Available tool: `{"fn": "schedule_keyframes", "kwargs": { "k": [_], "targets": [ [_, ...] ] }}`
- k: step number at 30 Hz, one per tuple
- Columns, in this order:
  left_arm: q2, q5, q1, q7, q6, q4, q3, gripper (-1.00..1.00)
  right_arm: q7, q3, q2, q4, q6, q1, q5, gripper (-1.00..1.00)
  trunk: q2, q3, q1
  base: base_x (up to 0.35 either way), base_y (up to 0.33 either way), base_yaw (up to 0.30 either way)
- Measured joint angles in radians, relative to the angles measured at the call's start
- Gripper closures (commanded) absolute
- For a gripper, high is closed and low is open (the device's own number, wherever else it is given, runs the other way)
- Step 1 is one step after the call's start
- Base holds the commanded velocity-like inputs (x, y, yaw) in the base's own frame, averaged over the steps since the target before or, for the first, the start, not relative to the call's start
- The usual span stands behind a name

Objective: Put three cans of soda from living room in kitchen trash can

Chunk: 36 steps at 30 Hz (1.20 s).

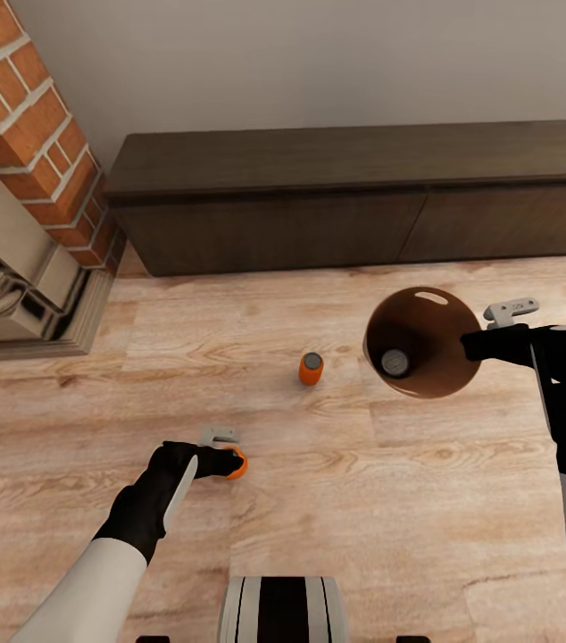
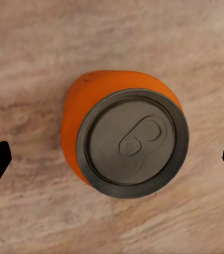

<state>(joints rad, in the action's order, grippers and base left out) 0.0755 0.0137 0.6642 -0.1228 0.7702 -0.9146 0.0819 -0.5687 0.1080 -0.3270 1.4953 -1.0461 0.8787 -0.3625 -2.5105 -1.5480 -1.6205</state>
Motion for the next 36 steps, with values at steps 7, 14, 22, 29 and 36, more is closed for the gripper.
{"fn": "schedule_keyframes", "kwargs": {
  "k": [7,14,22,29,36],
  "targets": [
    [0.0,0.0,-0.001,0.0,0.0,-0.001,0.002,-1.0,-0.001,-0.002,0.003,0.0,0.0,0.0,-0.002,1.0,0.0,-0.01,0.0,0.016,0.0,0.0],
    [0.0,0.0,-0.001,0.0,0.0,-0.001,0.002,-1.0,-0.001,-0.003,0.005,0.0,0.001,0.0,-0.005,1.0,0.0,-0.02,0.0,0.001,0.0,0.0],
    [0.0,0.0,0.0,0.0,0.0,-0.001,0.003,-1.0,-0.001,-0.002,0.005,0.0,0.001,-0.002,-0.004,1.0,0.0,-0.032,0.0,0.0,0.0,0.0],
    [0.0,-0.002,0.0,-0.001,0.0,-0.001,0.003,-1.0,-0.001,-0.002,0.005,0.0,0.001,-0.003,-0.002,1.0,0.0,-0.035,0.0,0.0,0.0,0.0],
    [0.0,-0.004,0.0,-0.001,0.0,-0.001,0.003,-1.0,-0.001,-0.003,0.005,0.0,0.001,-0.004,0.0,1.0,0.0,-0.035,0.0,0.0,0.0,0.0]
  ]
}}
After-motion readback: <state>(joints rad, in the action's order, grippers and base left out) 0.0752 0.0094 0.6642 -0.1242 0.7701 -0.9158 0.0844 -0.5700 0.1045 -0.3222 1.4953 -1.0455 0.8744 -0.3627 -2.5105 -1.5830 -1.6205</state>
